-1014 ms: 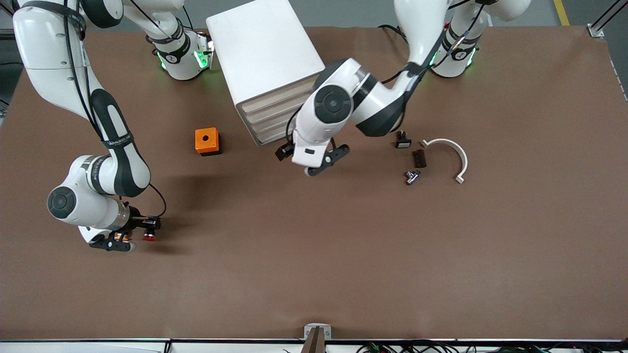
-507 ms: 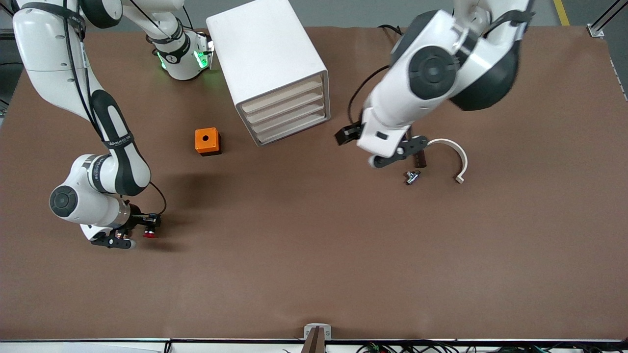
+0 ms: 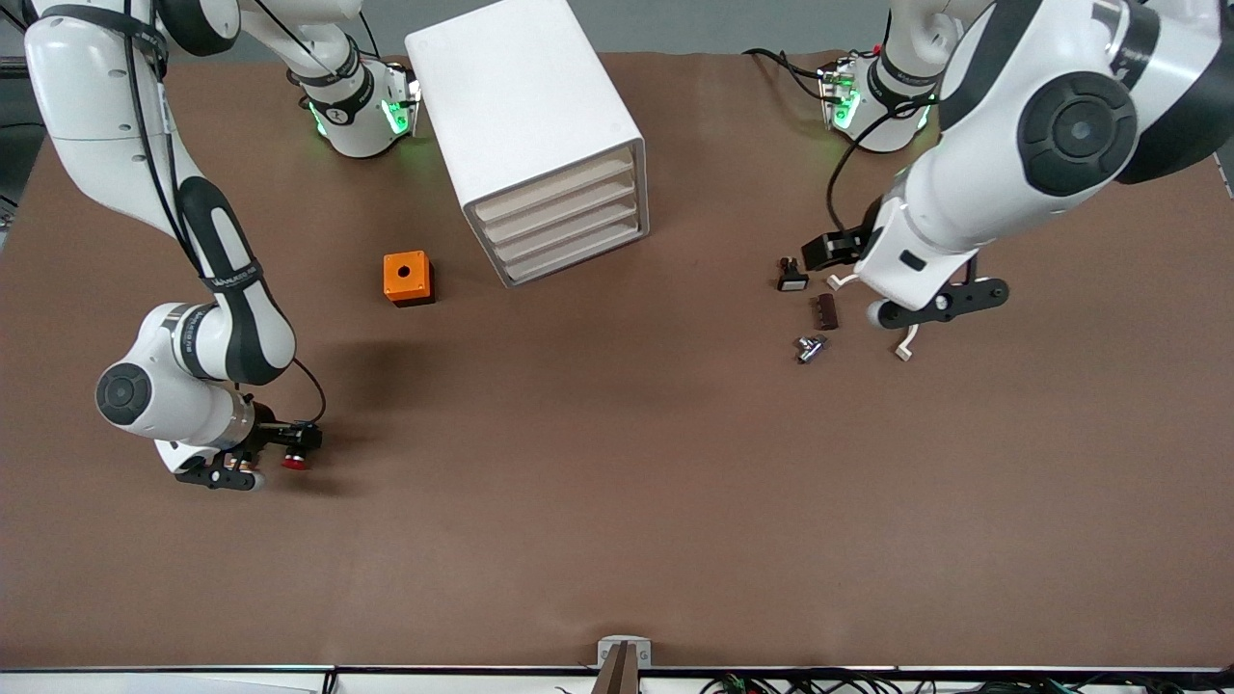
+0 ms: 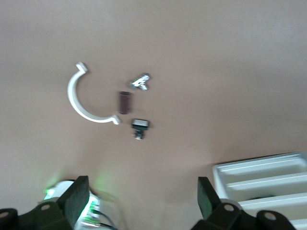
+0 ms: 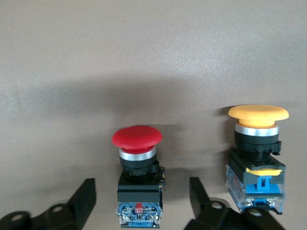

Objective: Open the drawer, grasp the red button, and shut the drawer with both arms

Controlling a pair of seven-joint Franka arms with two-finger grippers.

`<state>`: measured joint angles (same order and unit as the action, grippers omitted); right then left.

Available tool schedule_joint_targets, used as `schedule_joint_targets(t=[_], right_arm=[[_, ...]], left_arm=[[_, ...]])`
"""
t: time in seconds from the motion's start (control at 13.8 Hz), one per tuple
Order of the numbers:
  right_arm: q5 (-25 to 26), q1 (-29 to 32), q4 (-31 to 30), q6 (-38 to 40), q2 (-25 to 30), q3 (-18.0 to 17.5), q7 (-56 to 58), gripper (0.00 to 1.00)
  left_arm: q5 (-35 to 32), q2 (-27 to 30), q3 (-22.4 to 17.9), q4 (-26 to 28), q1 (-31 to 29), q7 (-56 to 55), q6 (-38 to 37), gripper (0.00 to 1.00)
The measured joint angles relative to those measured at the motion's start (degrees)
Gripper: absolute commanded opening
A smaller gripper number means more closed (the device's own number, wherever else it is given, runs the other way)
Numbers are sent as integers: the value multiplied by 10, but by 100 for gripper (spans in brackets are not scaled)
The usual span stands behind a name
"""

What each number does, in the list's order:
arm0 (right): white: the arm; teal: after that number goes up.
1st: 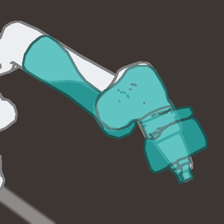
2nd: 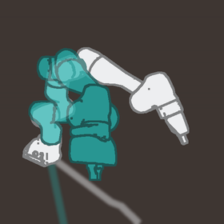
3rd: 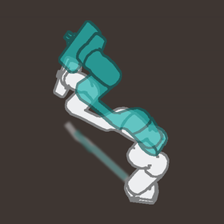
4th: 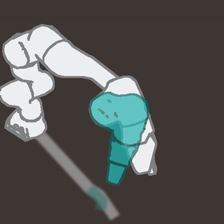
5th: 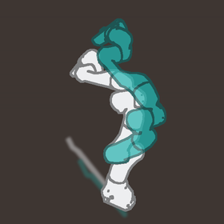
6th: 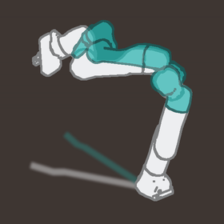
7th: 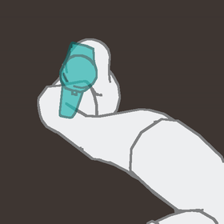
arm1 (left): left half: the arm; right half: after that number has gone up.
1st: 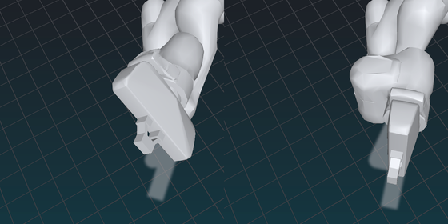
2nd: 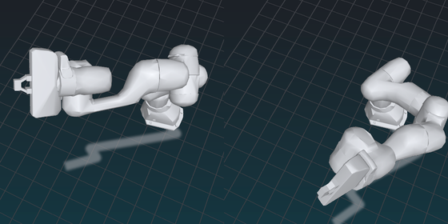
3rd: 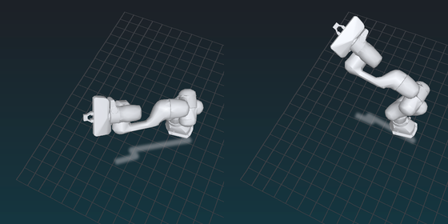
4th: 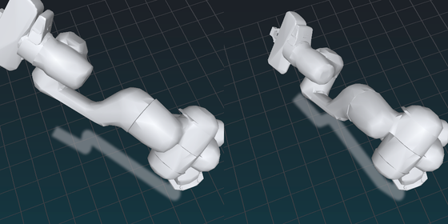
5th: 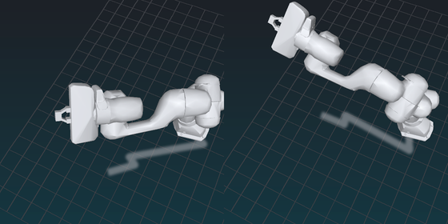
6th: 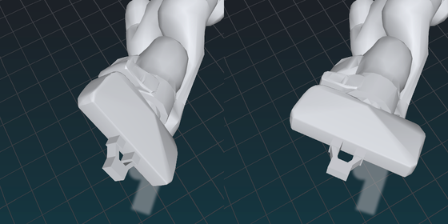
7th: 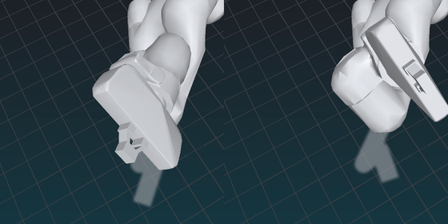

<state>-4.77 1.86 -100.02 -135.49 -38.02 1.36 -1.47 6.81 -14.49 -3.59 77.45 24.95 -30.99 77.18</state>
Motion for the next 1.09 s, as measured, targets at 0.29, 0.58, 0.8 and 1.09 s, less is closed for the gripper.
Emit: schedule_joint_targets(t=[0.29,0.58,0.8,1.09], right_arm=[[0,0,3,11,10,0,5,100],[0,0,12,102,72,-1,10,100],[0,0,13,178,135,-2,10,100],[1,0,14,280,219,-2,10,100]], left_arm=[[-35,50,0,71,-54,112,2,99],[-36,112,0,169,-125,223,51,99],[-41,157,-1,247,-172,284,99,99],[-72,192,0,310,-183,298,155,99]])
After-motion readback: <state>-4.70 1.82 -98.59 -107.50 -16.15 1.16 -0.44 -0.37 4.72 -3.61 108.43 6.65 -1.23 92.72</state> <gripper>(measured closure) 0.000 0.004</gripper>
